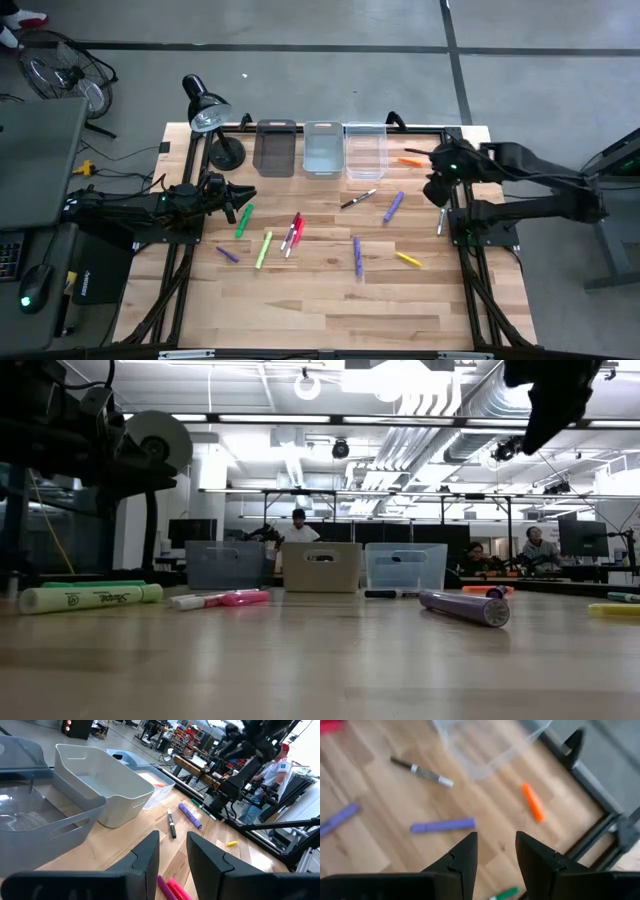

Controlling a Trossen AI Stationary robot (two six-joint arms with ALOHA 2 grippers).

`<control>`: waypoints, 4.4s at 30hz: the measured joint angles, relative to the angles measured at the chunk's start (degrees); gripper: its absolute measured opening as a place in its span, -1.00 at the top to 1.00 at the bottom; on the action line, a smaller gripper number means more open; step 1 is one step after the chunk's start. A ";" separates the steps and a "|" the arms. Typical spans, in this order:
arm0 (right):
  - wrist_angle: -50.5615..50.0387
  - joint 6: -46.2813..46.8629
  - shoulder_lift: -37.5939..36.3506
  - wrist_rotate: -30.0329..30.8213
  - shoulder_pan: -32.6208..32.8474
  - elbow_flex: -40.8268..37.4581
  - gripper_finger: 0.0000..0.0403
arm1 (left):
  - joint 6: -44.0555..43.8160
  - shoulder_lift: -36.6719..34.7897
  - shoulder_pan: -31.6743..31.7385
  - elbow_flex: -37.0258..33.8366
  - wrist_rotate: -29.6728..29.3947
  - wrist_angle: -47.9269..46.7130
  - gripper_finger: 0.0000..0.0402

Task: Pick & Place Markers
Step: Put the orange pen into the transparent bin

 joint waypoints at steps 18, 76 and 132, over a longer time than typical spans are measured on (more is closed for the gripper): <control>0.31 -20.27 20.50 -8.64 -13.10 0.00 0.40 | 0.00 0.00 -0.02 0.00 -0.02 -0.02 0.52; 18.28 -57.89 51.12 -15.10 -40.69 5.10 -0.12 | 0.00 0.02 0.00 0.00 -0.02 0.00 0.52; 26.66 -56.20 51.89 -15.37 -42.06 -2.67 -0.07 | 0.00 0.01 -0.01 0.00 0.00 -0.02 0.52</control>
